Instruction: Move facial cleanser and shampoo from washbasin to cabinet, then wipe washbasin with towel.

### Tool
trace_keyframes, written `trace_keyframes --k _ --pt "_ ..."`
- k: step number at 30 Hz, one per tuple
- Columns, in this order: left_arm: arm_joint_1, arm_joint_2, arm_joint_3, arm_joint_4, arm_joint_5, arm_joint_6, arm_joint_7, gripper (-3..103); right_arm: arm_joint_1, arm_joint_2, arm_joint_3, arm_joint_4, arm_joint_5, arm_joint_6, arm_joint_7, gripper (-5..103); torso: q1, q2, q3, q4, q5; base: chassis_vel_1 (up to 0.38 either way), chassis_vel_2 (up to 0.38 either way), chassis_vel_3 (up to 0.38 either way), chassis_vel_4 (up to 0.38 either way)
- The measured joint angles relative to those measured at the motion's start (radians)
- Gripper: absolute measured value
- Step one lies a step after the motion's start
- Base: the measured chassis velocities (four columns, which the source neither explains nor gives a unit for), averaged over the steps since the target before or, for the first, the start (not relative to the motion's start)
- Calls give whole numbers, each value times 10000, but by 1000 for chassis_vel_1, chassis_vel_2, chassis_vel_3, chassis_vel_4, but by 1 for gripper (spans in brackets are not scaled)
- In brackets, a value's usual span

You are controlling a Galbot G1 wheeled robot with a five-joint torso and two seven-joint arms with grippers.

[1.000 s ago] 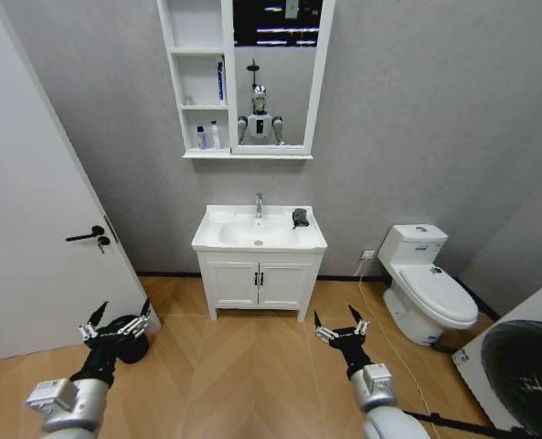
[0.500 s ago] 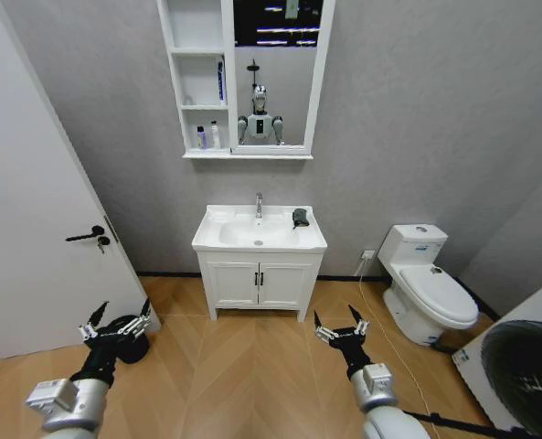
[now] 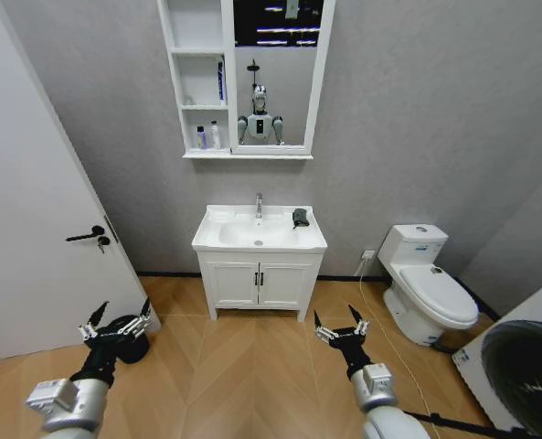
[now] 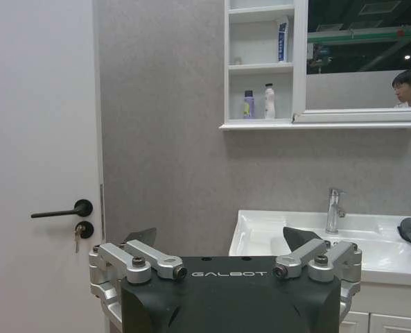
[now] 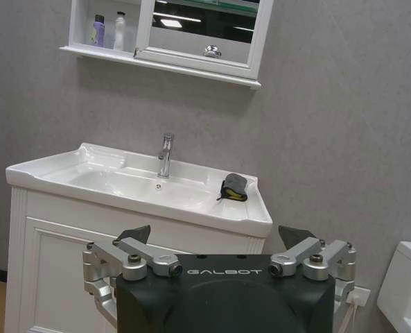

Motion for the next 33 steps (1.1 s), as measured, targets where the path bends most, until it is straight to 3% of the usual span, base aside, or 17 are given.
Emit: trace_keyframes --k 33 --pt "0 0 0 0 0 0 0 100 0 0 0 0 0 0 0 100 0 0 0 0 0 0 0 0 0"
